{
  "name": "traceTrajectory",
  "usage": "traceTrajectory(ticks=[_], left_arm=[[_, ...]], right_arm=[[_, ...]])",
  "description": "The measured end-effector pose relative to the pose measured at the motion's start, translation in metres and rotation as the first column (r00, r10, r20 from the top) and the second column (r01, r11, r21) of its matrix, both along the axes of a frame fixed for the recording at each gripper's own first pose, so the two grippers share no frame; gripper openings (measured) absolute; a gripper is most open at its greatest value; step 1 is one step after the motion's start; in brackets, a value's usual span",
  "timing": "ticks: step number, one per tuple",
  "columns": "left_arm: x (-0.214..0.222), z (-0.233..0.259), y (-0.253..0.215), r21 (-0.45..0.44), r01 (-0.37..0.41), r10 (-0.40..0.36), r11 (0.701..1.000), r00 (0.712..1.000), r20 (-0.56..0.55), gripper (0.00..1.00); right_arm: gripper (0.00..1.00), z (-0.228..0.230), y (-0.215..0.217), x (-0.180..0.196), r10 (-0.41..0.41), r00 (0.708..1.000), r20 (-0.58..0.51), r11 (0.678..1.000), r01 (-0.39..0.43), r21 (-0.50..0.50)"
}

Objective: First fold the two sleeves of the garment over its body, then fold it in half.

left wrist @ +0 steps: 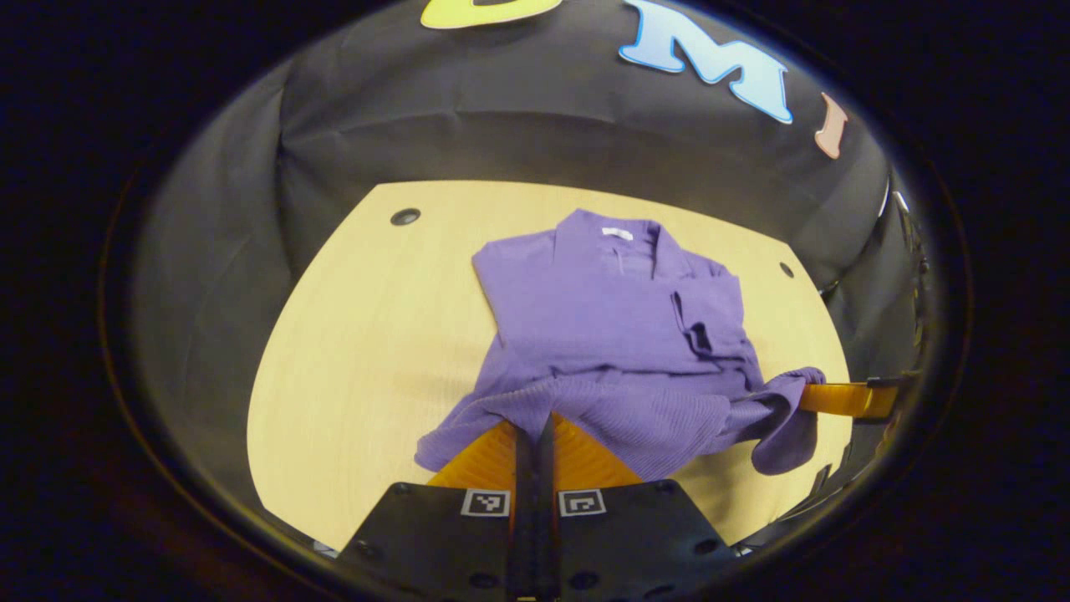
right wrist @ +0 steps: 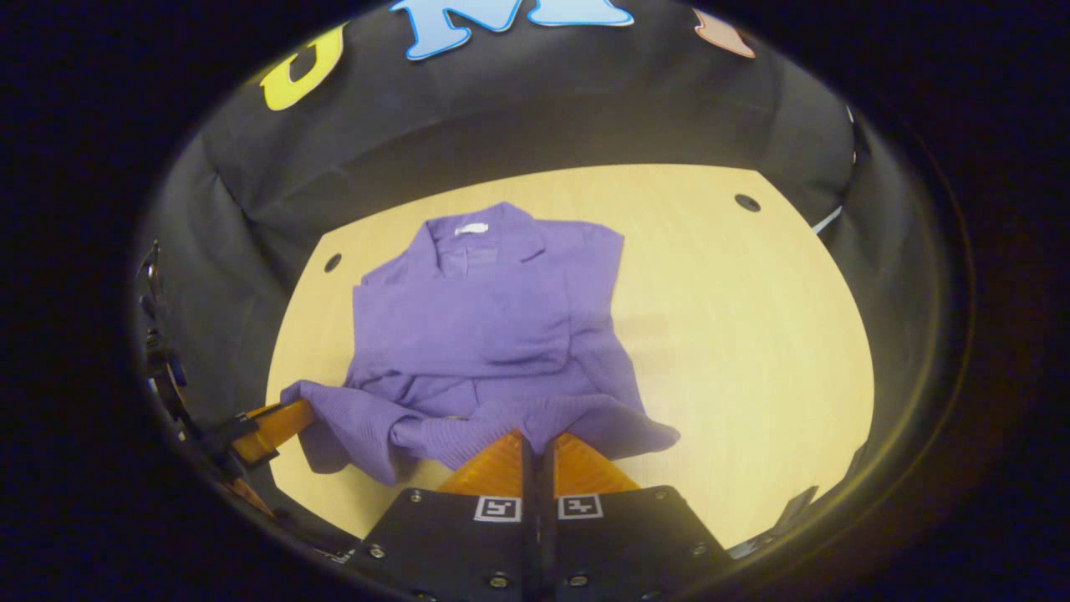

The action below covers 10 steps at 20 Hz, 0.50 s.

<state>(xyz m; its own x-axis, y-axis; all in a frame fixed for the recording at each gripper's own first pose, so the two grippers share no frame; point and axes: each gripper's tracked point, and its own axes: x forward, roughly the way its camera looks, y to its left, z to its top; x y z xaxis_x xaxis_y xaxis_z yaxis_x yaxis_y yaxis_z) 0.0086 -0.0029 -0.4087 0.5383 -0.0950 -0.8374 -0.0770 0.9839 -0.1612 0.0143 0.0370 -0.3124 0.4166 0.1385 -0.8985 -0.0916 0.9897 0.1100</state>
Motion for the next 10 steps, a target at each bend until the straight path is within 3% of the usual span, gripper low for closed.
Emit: traceTrajectory(ticks=[10], left_arm=[[0.140, 0.015, -0.003, 0.013, 0.013, -0.015, 1.000, 0.993, 0.117, 0.07]], right_arm=[[0.01, 0.013, 0.007, 0.127, -0.038, 0.992, 0.120, 0.999, 0.035, 0.027]])
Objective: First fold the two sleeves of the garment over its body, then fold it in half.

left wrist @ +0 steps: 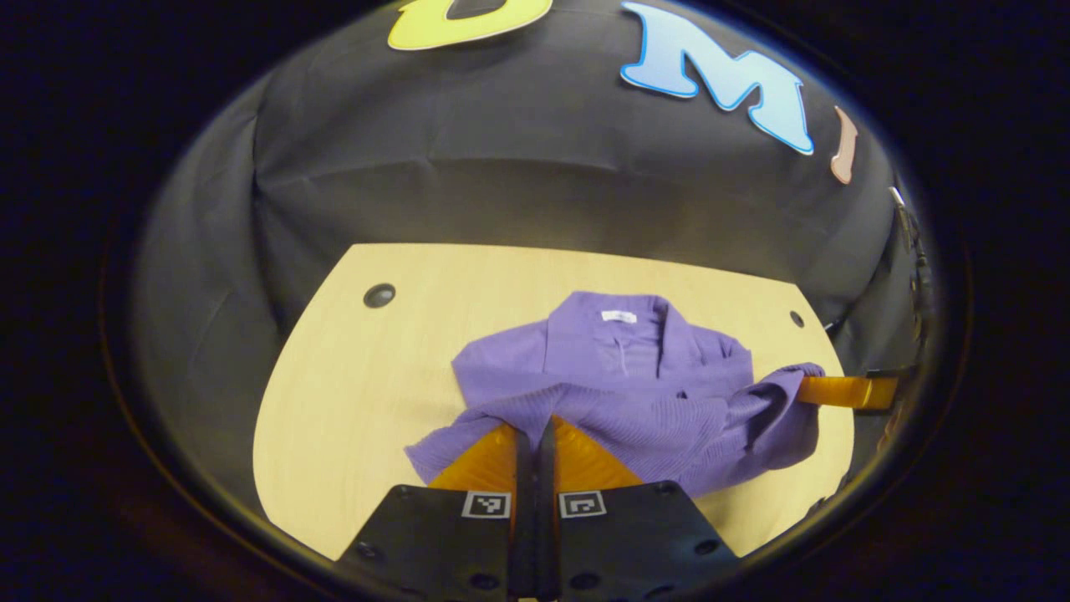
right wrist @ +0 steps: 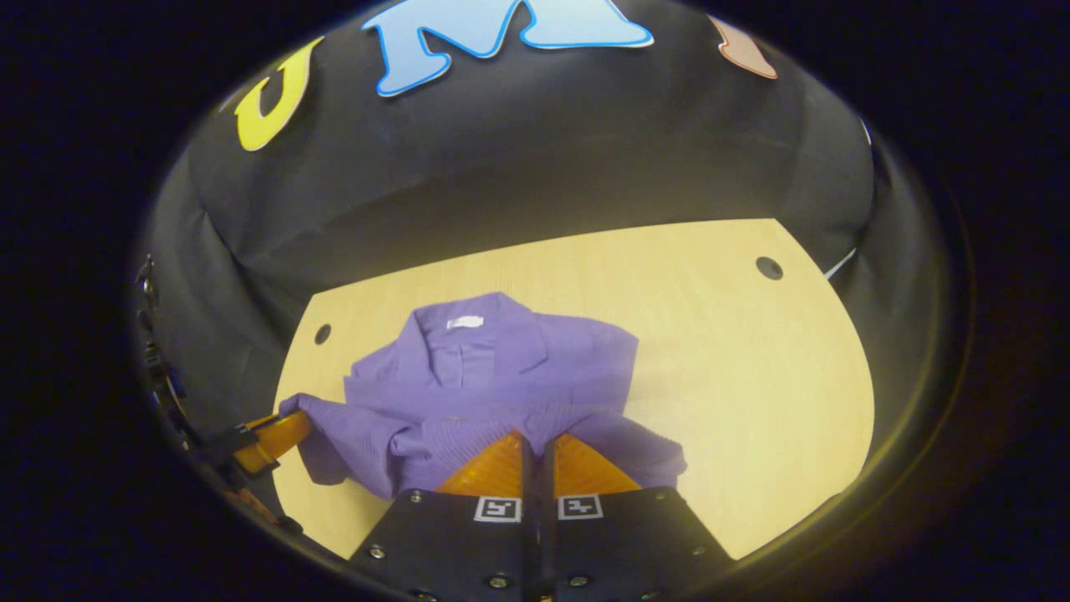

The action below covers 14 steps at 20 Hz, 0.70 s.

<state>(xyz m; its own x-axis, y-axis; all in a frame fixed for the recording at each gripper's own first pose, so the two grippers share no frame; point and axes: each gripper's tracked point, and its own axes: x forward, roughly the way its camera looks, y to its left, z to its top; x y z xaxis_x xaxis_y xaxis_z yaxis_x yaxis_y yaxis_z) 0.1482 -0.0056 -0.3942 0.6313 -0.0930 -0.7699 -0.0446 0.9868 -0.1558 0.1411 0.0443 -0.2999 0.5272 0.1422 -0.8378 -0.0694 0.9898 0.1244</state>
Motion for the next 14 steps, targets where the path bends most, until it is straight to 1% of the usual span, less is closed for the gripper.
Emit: traceTrajectory(ticks=[3, 7, 9, 11, 14], left_arm=[[0.038, 0.000, 0.001, 0.002, -0.002, 0.002, 1.000, 1.000, 0.028, 0.07], [0.086, 0.000, 0.002, 0.034, 0.014, -0.016, 0.999, 0.997, 0.077, 0.07], [0.106, -0.003, 0.001, 0.039, 0.009, -0.012, 0.999, 0.996, 0.086, 0.06], [0.122, -0.010, 0.001, 0.033, -0.002, -0.001, 0.999, 0.996, 0.087, 0.07], [0.135, -0.024, 0.002, 0.043, -0.011, 0.008, 0.999, 0.997, 0.081, 0.07]], right_arm=[[0.01, -0.002, 0.004, 0.036, -0.022, 0.999, 0.027, 1.000, 0.022, 0.014], [0.01, -0.004, 0.006, 0.084, -0.059, 0.995, 0.074, 0.998, 0.057, 0.031], [0.01, -0.009, 0.009, 0.104, -0.084, 0.993, 0.084, 0.996, 0.080, 0.046], [0.01, -0.014, 0.009, 0.119, -0.095, 0.991, 0.095, 0.995, 0.091, 0.043], [0.01, -0.020, 0.009, 0.132, -0.100, 0.990, 0.101, 0.994, 0.096, 0.044]])
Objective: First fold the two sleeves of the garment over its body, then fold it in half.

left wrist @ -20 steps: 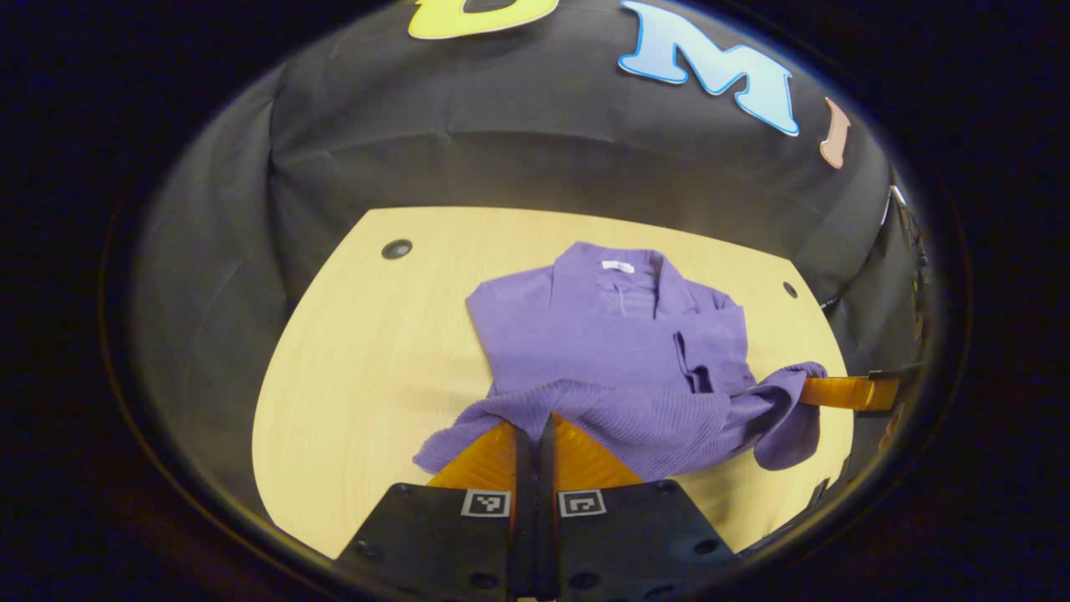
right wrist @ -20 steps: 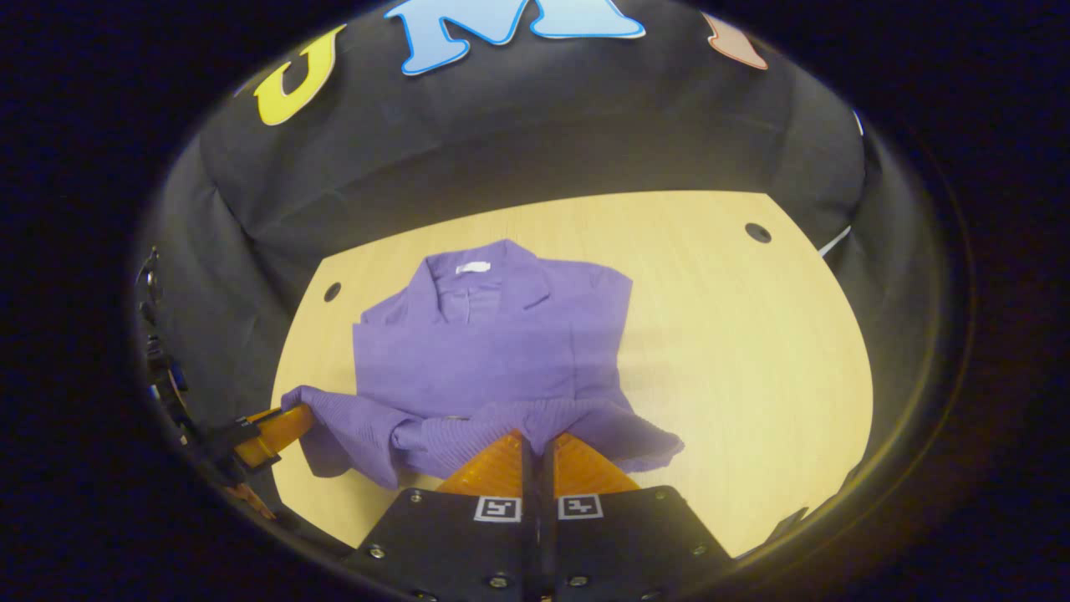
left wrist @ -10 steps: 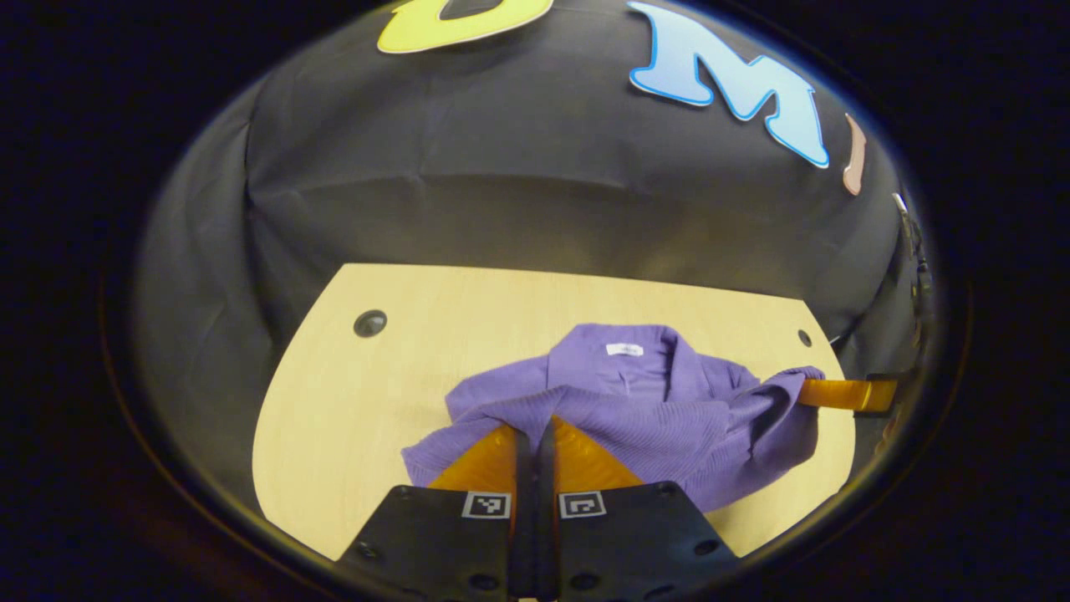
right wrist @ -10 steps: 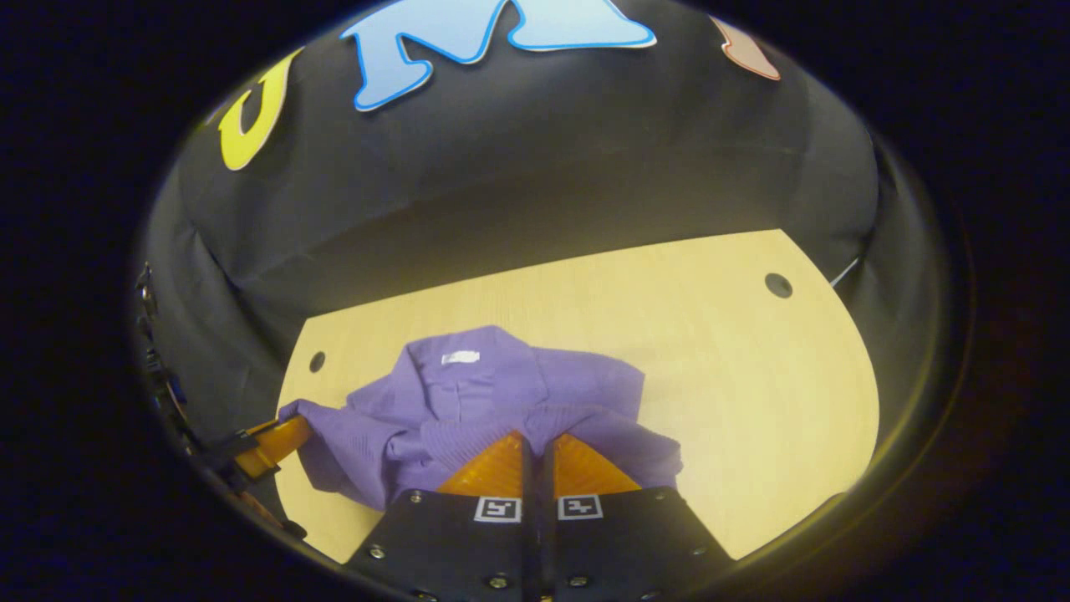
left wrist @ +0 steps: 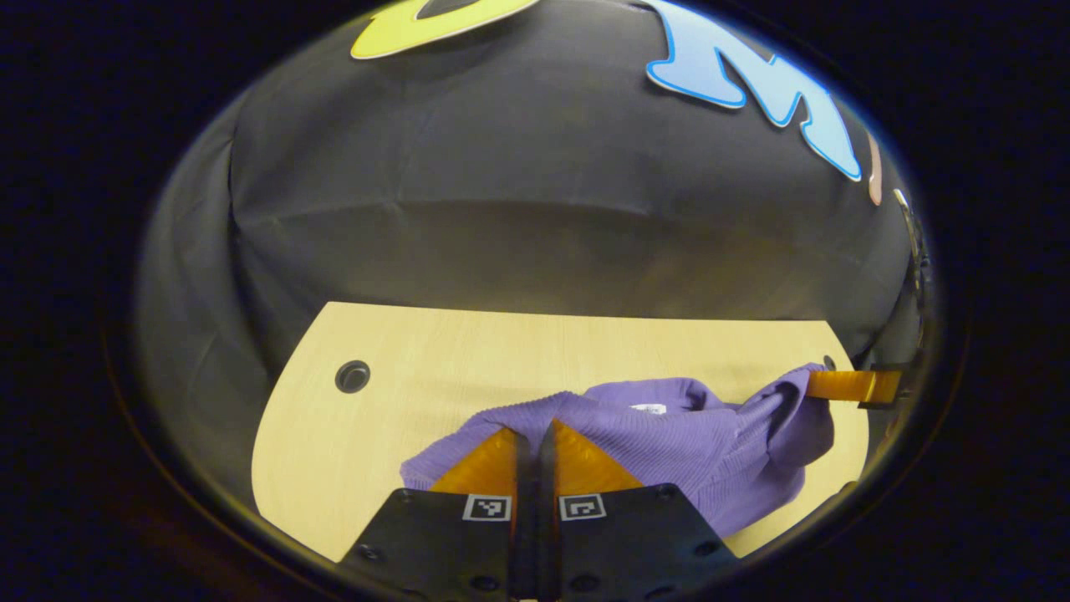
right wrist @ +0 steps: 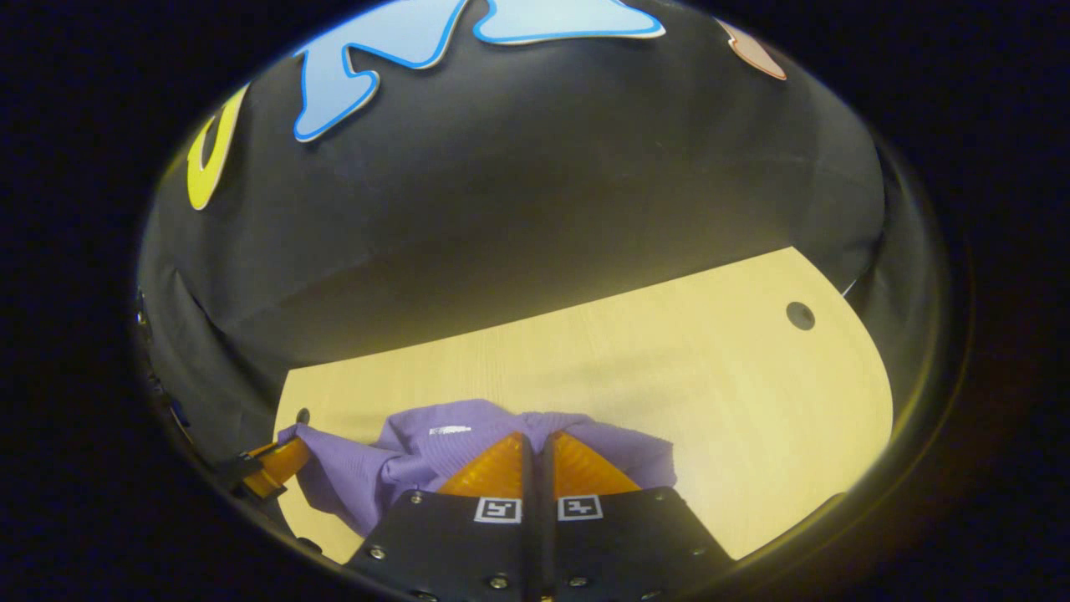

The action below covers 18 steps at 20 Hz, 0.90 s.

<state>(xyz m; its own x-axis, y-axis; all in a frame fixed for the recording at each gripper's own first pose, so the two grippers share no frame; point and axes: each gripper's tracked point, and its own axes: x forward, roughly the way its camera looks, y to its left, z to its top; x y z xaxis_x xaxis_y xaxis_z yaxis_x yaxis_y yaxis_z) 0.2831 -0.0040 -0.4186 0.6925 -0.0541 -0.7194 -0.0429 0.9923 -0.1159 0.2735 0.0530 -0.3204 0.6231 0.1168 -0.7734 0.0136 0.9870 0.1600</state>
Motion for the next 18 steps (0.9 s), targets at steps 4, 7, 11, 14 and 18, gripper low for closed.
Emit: traceTrajectory(ticks=[4, 7, 11, 14, 18], left_arm=[[0.005, -0.021, -0.002, 0.012, -0.018, 0.019, 1.000, 0.999, -0.028, 0.07], [0.003, -0.043, -0.005, 0.006, -0.026, 0.027, 1.000, 0.997, -0.075, 0.07], [-0.007, -0.048, -0.013, -0.029, -0.009, 0.006, 1.000, 0.996, -0.085, 0.51], [-0.013, -0.033, -0.017, -0.025, 0.008, -0.009, 1.000, 0.998, -0.066, 0.84], [-0.014, 0.003, -0.022, -0.023, 0.024, -0.023, 0.999, 1.000, 0.017, 0.84]], right_arm=[[0.02, -0.020, 0.001, 0.004, 0.003, 1.000, -0.019, 1.000, -0.003, -0.009], [0.10, -0.021, -0.006, 0.005, 0.010, 1.000, -0.006, 0.999, -0.011, -0.037], [0.26, -0.015, -0.014, 0.004, 0.006, 1.000, 0.031, 0.996, -0.004, -0.084], [0.29, -0.002, -0.015, -0.003, 0.019, 0.998, 0.057, 0.996, -0.014, -0.089], [0.29, 0.025, -0.008, -0.015, 0.046, 0.993, 0.111, 0.995, -0.037, -0.088]])
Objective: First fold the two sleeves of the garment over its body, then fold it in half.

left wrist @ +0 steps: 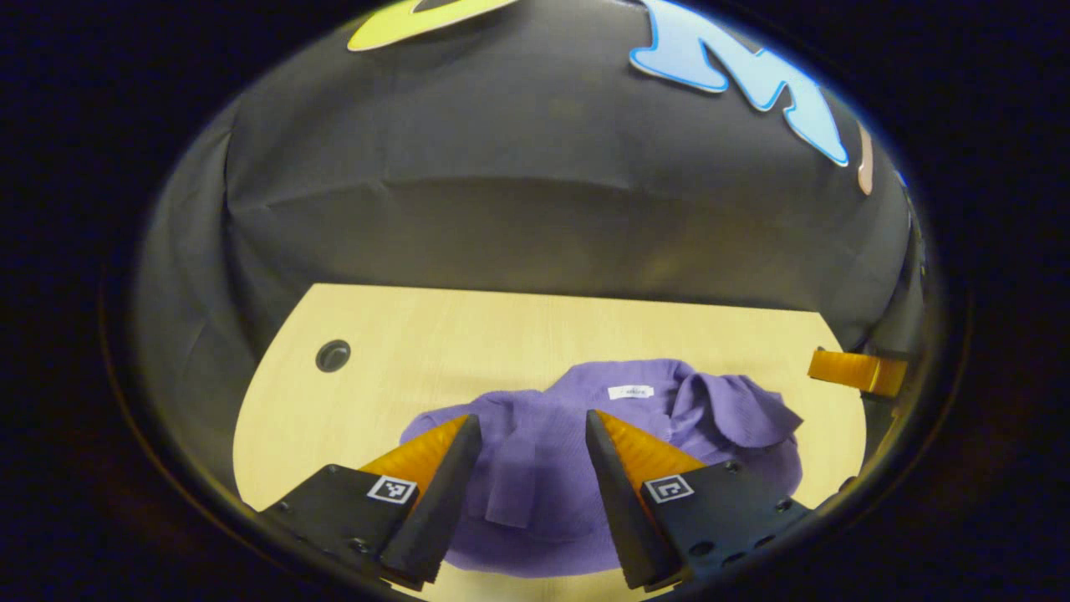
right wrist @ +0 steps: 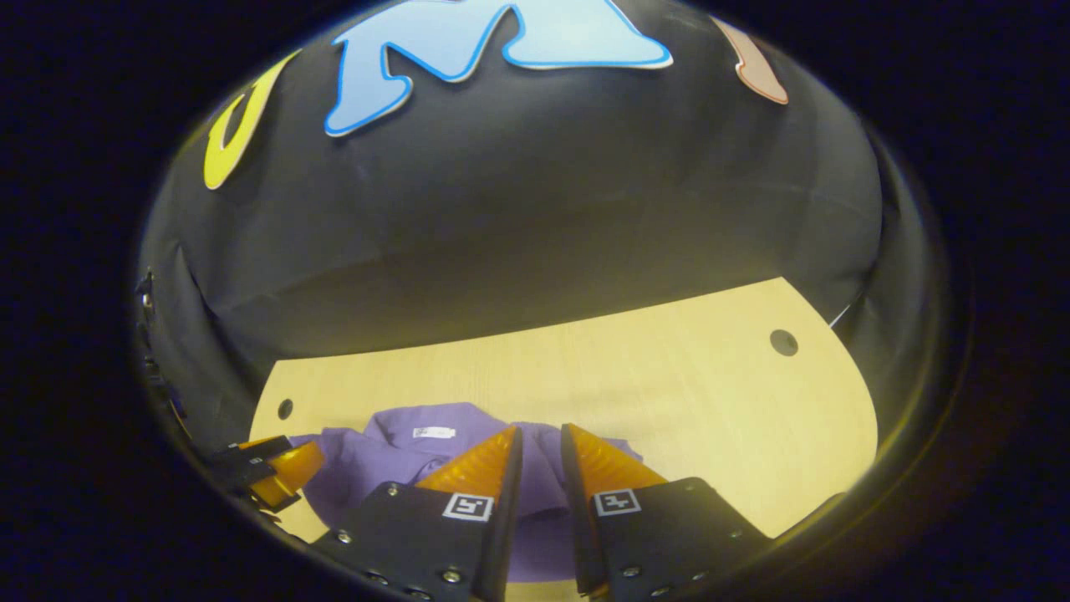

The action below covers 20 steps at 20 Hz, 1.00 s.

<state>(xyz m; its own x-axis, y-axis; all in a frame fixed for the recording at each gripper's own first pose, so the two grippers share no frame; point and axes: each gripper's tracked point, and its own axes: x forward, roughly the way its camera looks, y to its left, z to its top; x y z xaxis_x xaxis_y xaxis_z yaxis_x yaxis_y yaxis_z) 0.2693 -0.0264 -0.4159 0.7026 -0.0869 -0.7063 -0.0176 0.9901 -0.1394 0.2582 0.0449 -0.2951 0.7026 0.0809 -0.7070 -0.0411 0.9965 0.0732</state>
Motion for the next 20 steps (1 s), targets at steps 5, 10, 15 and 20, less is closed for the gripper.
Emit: traceTrajectory(ticks=[5, 10, 15, 20], left_arm=[[-0.009, 0.076, -0.010, 0.022, 0.031, -0.034, 0.999, 0.988, 0.149, 0.80], [-0.035, 0.157, -0.030, 0.031, 0.073, -0.079, 0.997, 0.957, 0.280, 0.87], [-0.080, 0.230, -0.046, 0.039, 0.096, -0.104, 0.995, 0.914, 0.392, 0.80], [-0.118, 0.284, -0.055, 0.058, 0.111, -0.125, 0.992, 0.867, 0.482, 0.80]], right_arm=[[0.29, 0.059, 0.019, -0.016, 0.029, 0.993, 0.112, 0.999, -0.033, 0.029], [0.29, 0.127, 0.023, -0.043, 0.043, 0.969, 0.243, 0.998, -0.050, 0.022], [0.26, 0.189, 0.028, -0.085, 0.096, 0.929, 0.357, 0.995, -0.092, -0.028], [0.29, 0.226, 0.036, -0.121, 0.136, 0.897, 0.420, 0.991, -0.123, -0.058]])
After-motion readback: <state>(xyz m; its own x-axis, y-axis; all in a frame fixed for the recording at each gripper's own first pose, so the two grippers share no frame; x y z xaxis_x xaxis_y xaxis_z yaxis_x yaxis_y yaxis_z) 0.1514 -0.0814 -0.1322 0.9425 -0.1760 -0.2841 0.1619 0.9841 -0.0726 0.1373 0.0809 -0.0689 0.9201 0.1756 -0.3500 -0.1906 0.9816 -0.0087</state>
